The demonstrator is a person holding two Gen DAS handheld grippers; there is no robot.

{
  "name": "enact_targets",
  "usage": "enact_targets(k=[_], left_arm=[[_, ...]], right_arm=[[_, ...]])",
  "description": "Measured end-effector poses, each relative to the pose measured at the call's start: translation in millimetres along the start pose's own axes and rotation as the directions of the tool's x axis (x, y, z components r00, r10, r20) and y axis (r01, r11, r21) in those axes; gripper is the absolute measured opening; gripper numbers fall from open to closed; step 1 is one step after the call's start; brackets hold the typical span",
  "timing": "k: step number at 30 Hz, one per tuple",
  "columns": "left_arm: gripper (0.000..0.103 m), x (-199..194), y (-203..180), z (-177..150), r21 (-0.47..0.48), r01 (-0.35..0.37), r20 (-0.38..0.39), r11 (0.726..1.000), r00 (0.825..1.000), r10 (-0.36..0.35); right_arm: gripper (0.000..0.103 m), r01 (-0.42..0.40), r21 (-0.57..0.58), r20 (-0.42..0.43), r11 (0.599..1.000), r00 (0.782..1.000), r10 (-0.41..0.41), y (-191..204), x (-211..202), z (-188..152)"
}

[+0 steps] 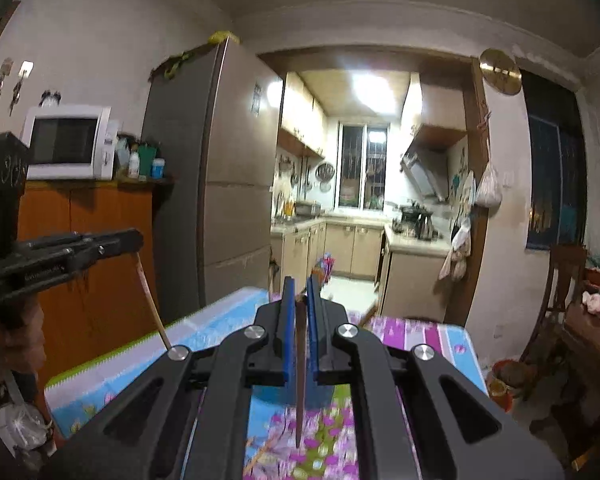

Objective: Organize utensils
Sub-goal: 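Carry the left tool's chopstick to the blue holder while the right tool carries its chopstick there, then lower both chopsticks into the blue holder and open both tools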

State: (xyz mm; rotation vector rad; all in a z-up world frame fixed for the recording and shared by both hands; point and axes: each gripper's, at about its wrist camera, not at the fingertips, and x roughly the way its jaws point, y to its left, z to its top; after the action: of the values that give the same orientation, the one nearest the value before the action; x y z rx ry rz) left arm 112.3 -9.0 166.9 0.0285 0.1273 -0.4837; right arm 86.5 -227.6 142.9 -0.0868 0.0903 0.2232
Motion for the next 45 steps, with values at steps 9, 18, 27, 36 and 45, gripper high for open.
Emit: enact_targets(k=[9, 18, 27, 36, 45], left_arm=[[0.008, 41.7, 0.9, 65.5, 0.012, -0.059, 0.181, 0.998, 0.982, 0.056], [0.008, 104.6, 14.3, 54.9, 0.009, -0.062, 0.175, 0.998, 0.983, 0.060], [0.008, 169.4, 38.8, -2.3, -0.009, -0.061, 0.006, 0.998, 0.998, 0.061], [0.008, 197.4, 55.3, -54.0, -0.036, -0.077, -0.102, 0.996, 0.992, 0.073], [0.013, 165.1, 68.5, -37.6, -0.061, -0.129, -0.041, 0.990, 0.991, 0.126]], right_arm=[[0.005, 0.038, 0.025, 0.136, 0.999, 0.990, -0.041, -19.0, 40.8, 61.5], [0.005, 0.055, 0.112, 0.114, 0.992, 0.991, -0.068, -44.3, 110.3, 48.3], [0.005, 0.059, 0.191, -0.033, 0.980, 0.998, -0.053, -56.9, 164.9, -9.0], [0.006, 0.095, 0.232, -0.144, 0.968, 0.988, -0.063, -57.7, 184.3, -48.2], [0.027, 0.202, 0.237, -0.138, 0.950, 0.975, -0.173, -87.6, 155.4, -47.5]])
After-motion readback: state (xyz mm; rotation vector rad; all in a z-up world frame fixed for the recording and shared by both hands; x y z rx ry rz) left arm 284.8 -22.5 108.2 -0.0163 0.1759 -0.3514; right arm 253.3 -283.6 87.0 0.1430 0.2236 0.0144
